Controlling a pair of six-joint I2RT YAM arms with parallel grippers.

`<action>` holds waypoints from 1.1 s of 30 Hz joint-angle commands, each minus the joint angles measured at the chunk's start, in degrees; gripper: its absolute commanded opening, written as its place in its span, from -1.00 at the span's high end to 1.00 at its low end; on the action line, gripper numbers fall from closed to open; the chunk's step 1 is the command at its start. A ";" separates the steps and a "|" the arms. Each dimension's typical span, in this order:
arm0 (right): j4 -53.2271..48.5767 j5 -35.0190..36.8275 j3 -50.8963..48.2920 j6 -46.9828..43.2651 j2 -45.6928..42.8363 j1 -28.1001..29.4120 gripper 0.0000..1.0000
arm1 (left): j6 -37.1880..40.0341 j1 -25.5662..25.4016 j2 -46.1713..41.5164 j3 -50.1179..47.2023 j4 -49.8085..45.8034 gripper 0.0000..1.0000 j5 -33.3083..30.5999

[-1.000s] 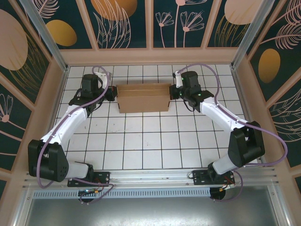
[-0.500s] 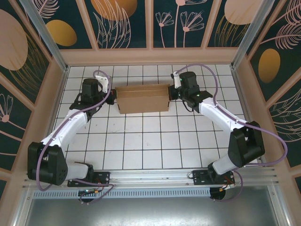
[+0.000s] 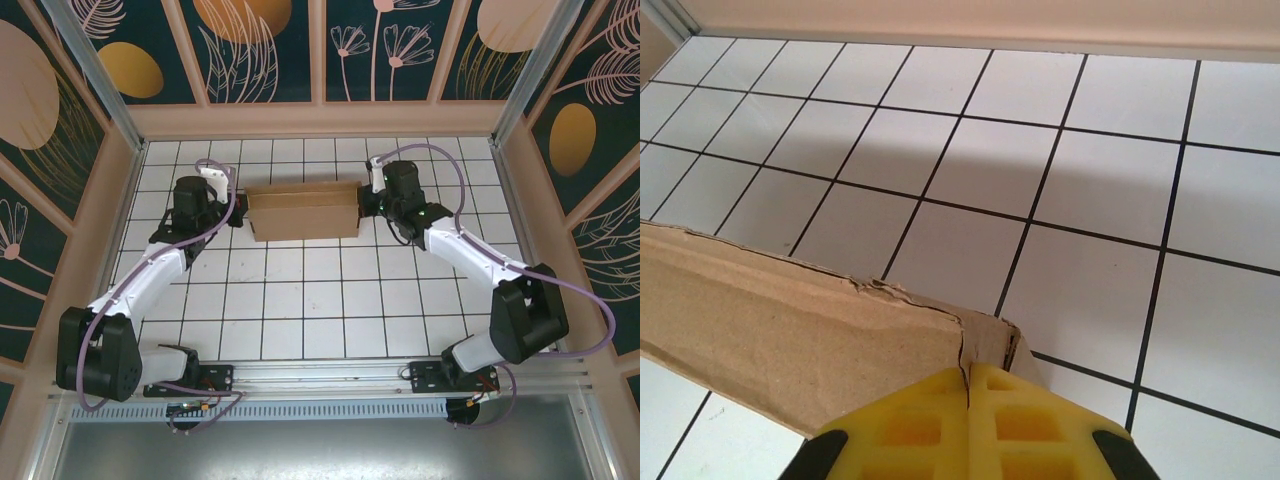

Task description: Fold the paper box

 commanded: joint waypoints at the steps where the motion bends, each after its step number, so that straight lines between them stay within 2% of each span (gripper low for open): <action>1: -0.59 1.01 -4.27 3.51 -0.60 1.78 1.00 | -1.82 -0.59 0.07 -2.33 -2.87 1.00 -0.45; 8: 4.16 3.40 -8.69 5.83 -1.12 4.00 1.00 | -3.81 -1.25 -0.20 -5.14 -1.42 1.00 -0.28; 13: 2.76 6.55 -8.19 4.49 -0.59 4.12 1.00 | -2.85 -1.29 -0.01 -4.00 -3.19 1.00 -2.21; 22: -3.14 2.30 -1.06 4.51 -0.07 3.70 1.00 | -2.00 -1.30 0.27 -1.41 -4.37 1.00 -2.52; 28: -4.85 -2.27 0.16 6.75 1.88 1.32 1.00 | -1.51 -1.33 0.31 -1.83 -4.19 1.00 -2.18; 33: -6.38 -3.39 2.09 7.40 1.63 0.74 1.00 | -1.03 -1.31 0.48 -1.67 -4.37 1.00 -2.37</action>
